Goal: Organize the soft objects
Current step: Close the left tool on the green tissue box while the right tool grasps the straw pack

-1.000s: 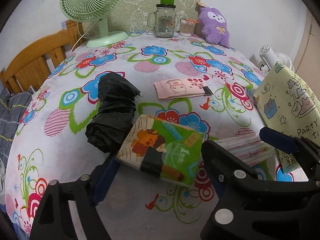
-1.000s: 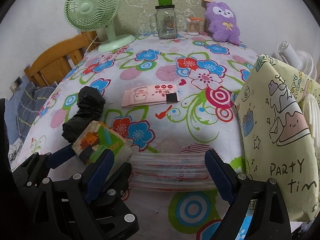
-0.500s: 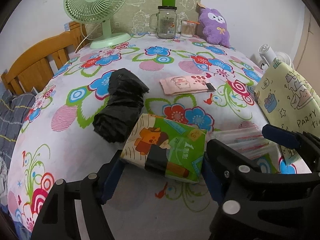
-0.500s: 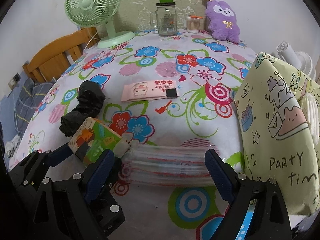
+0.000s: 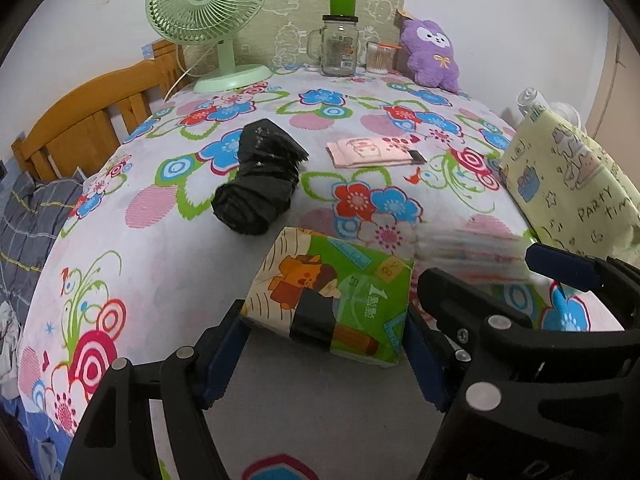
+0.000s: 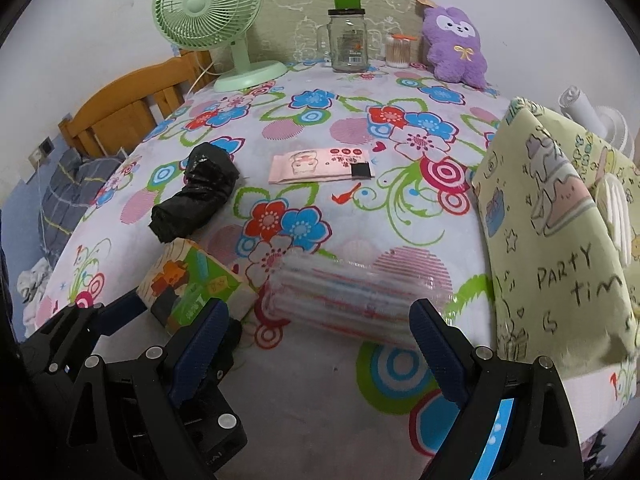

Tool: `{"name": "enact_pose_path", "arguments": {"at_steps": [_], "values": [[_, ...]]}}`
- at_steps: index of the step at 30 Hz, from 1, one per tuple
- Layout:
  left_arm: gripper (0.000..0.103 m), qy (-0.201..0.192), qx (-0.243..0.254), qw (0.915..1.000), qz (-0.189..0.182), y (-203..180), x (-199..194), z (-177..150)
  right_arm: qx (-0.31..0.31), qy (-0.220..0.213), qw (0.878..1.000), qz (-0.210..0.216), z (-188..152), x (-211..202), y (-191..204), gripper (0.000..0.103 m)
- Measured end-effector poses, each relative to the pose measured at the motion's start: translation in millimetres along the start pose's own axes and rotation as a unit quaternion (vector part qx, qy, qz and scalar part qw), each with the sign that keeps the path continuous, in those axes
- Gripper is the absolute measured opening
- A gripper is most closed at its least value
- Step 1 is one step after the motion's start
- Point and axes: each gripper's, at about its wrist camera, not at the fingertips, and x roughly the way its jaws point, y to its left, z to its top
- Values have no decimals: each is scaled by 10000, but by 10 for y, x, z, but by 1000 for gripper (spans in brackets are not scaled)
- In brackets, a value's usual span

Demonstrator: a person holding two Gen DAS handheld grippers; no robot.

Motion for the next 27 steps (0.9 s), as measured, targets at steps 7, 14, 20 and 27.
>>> {"name": "enact_pose_path", "arguments": {"at_steps": [7,14,20,27], "values": [[76,-3,49,10000,-49,-50,-17,-26,253,148,9996,28,-85,27,-64,94],[76,-12,-27,10000,-38,-14,23,41,364,207,9991,-13,7,163,-111,94],[76,-93,15,9999,62,-5,67,157,338,162,9993,-9,149,261,-102,94],[75,-35,91,9999,59,3,154,227,403,124,9991,-3,280,385,-138,86]]}}
